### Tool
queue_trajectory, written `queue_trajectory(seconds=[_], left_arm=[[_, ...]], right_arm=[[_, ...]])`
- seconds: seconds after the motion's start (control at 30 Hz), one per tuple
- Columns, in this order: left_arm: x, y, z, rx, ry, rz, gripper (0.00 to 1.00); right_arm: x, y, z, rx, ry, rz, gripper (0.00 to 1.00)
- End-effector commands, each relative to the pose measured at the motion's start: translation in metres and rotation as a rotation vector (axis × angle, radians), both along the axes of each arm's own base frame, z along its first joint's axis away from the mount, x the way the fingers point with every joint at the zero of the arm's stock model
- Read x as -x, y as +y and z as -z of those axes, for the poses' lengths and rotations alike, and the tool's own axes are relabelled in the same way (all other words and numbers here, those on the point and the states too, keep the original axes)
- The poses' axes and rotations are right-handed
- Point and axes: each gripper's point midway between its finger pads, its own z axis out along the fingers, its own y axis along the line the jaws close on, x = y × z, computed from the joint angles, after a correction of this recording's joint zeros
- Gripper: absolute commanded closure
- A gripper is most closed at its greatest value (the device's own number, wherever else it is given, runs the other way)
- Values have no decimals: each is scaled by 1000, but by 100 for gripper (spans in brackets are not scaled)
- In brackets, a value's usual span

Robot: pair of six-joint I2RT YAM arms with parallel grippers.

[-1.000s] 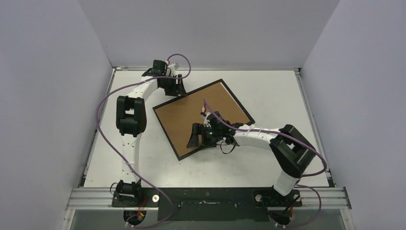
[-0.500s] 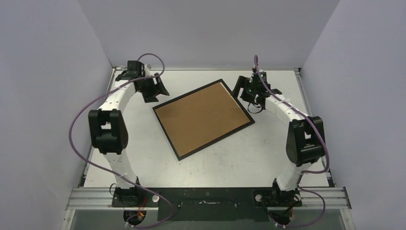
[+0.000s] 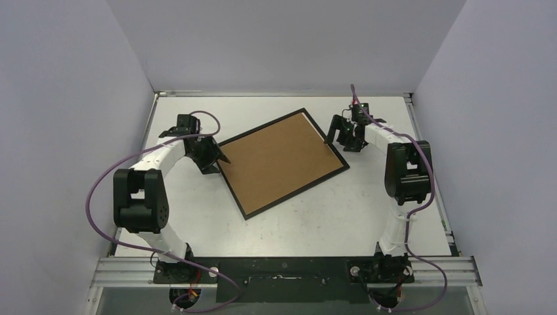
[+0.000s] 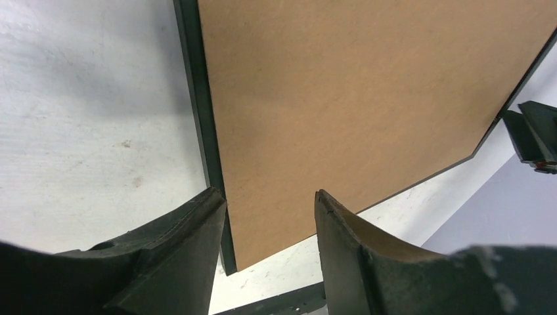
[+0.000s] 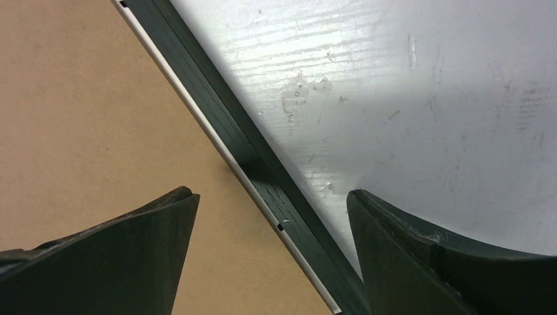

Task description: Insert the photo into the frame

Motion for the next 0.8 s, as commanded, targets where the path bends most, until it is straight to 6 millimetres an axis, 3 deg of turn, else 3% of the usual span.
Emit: queue_trajectory(seconds=[0.0,0.23,0.77], left_arm=[[-12,-4,-10,-13,-69,-44,50],[-25,-5,10,-103,-41,-18,56],[-24,0,36,-249,30,12,51]], right_arm=[[-9,10,-14,-76,-50,-33,13],[-4,9,-6,-91,-29,-28,14],[-6,5,3,-110,-18,-19,15]])
